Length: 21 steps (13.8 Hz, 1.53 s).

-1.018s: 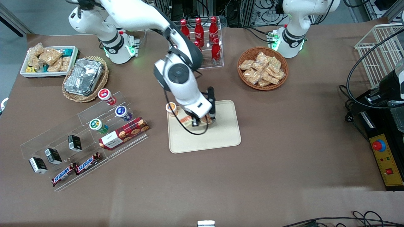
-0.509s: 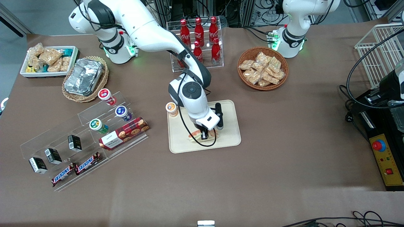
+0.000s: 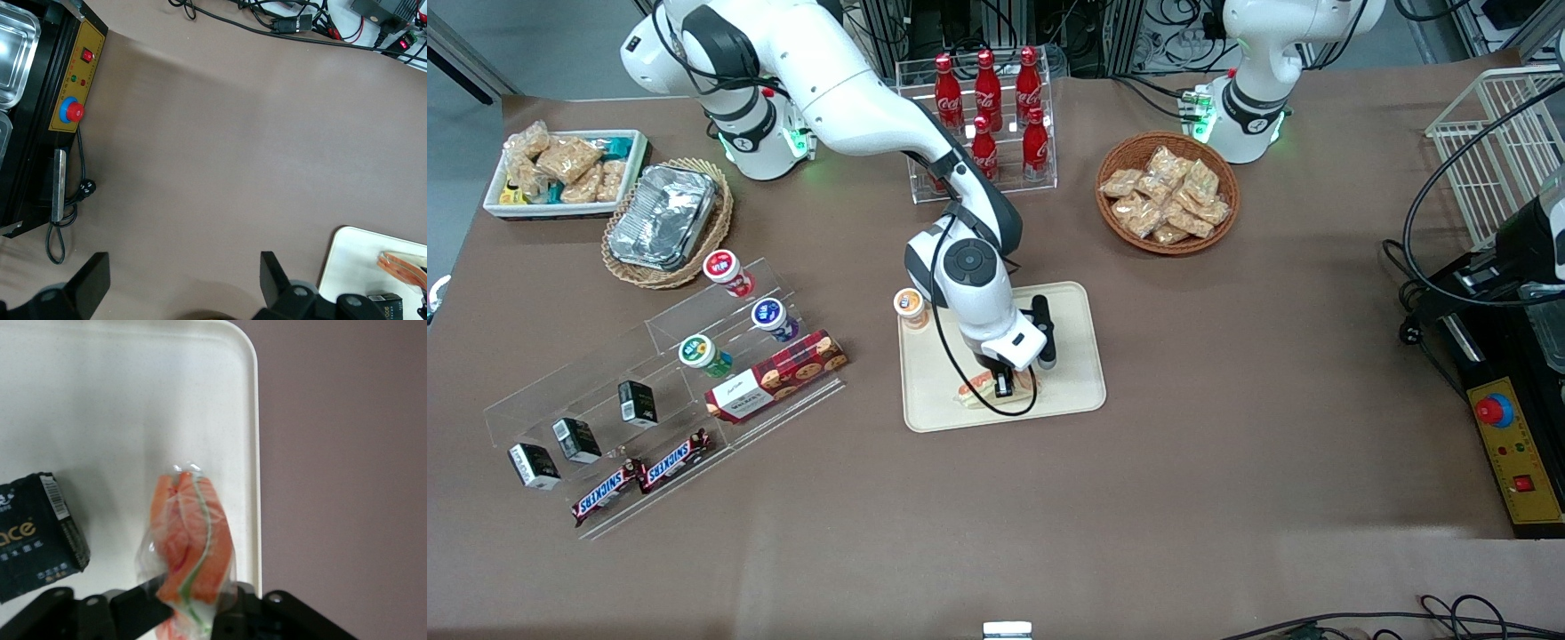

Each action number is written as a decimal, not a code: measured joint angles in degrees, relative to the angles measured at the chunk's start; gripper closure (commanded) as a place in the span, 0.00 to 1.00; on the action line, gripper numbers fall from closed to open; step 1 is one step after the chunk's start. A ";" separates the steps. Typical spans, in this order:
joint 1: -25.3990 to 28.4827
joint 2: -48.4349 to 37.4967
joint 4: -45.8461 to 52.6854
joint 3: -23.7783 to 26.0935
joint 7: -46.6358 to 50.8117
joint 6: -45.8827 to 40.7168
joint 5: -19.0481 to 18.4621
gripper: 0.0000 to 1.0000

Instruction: Place sandwich on tray

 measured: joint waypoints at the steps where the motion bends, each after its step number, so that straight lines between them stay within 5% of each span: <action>1: 0.06 0.00 0.19 -0.02 0.01 0.01 0.00 0.01; 8: 0.54 -0.26 0.51 -0.41 0.82 -1.37 0.00 0.01; 14: -0.74 -11.43 1.05 -10.46 8.87 -20.97 0.09 0.01; 21: -21.74 -20.36 0.90 -12.66 23.62 -25.97 0.63 0.01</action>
